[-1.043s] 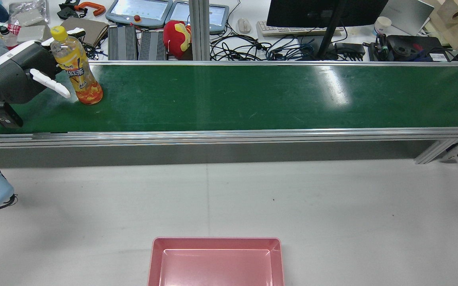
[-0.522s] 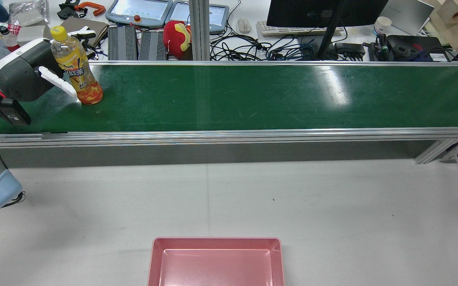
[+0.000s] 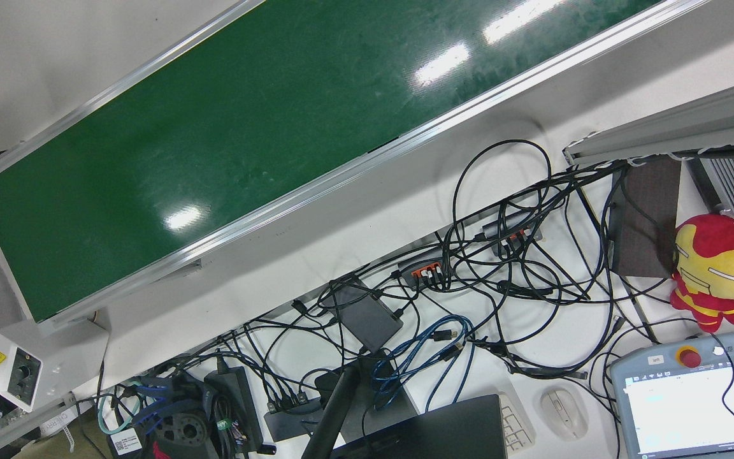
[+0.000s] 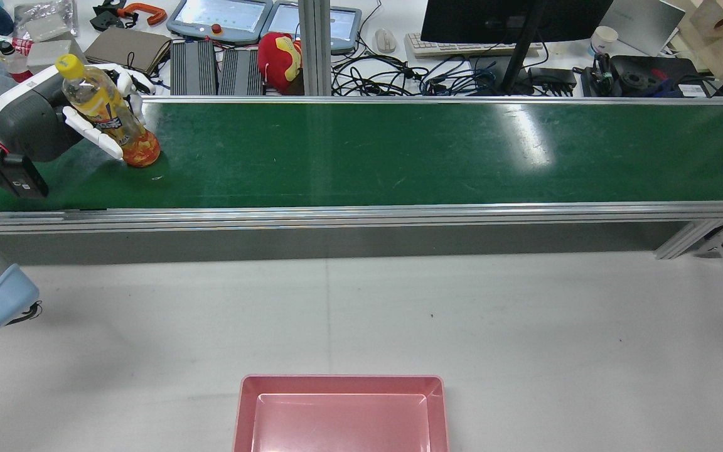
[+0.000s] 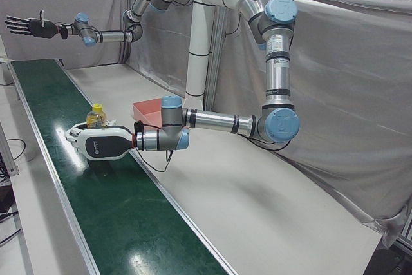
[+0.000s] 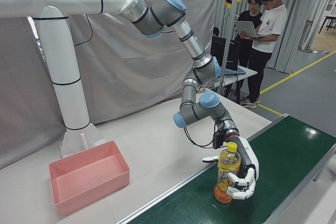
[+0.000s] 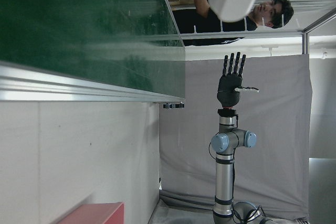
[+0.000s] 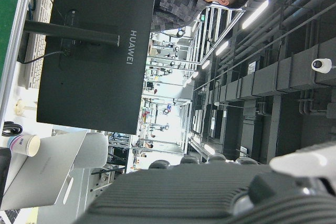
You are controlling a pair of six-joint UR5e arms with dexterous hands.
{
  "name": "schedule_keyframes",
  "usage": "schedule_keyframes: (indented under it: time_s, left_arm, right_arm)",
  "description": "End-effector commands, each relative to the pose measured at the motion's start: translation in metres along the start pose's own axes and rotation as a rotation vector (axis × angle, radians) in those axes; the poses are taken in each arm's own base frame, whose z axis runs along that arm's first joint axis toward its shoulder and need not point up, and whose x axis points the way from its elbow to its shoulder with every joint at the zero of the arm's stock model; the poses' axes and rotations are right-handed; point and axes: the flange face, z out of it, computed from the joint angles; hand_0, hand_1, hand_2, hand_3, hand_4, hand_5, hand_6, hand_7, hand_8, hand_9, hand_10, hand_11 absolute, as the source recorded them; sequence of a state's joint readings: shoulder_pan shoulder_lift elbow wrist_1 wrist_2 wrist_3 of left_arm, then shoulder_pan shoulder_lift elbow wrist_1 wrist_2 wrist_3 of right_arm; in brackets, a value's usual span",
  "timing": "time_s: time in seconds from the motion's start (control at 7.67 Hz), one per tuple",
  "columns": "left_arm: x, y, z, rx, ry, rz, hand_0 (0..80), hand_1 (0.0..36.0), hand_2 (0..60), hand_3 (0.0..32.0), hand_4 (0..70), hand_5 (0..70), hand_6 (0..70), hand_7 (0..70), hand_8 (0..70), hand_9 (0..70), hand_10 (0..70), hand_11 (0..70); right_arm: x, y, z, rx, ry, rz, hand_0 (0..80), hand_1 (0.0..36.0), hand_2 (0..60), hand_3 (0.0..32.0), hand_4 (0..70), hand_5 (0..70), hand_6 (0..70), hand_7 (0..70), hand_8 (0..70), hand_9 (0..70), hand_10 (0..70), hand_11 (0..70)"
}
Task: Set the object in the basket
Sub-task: 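Close the left hand fingers around the juice bottle and lift it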
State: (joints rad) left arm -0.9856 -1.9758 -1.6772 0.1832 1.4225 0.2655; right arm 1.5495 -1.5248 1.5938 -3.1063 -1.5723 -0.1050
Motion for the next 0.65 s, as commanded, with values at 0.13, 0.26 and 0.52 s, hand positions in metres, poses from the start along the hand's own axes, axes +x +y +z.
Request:
schedule_keyframes:
  time_s: [0.13, 0.26, 0.52]
  left_arm:
    - [0.002, 0.019, 0.013, 0.002, -0.004, -0.006, 67.5, 21.8, 55.6, 0.0, 70.0, 70.0, 70.0, 70.0, 70.0, 70.0, 70.0, 70.0]
    - [0.004, 0.02, 0.013, -0.001, -0.003, -0.008, 66.8, 21.6, 55.4, 0.0, 70.0, 70.0, 70.0, 70.0, 70.0, 70.0, 70.0, 70.0]
    - [0.012, 0.053, 0.002, -0.016, -0.007, -0.002, 68.3, 23.4, 60.0, 0.0, 70.0, 70.0, 70.0, 70.0, 70.0, 70.0, 70.0, 70.0]
  right_arm:
    - [0.0, 0.0, 0.0, 0.0, 0.0, -0.001, 0.0, 0.0, 0.0, 0.0, 0.0, 0.0, 0.0, 0.0, 0.0, 0.0, 0.0, 0.0]
    - [-0.001, 0.0, 0.0, 0.0, -0.001, -0.001, 0.0, 0.0, 0.0, 0.0, 0.0, 0.0, 0.0, 0.0, 0.0, 0.0, 0.0, 0.0]
    - [-0.001, 0.0, 0.0, 0.0, -0.001, -0.001, 0.0, 0.0, 0.0, 0.0, 0.0, 0.0, 0.0, 0.0, 0.0, 0.0, 0.0, 0.0]
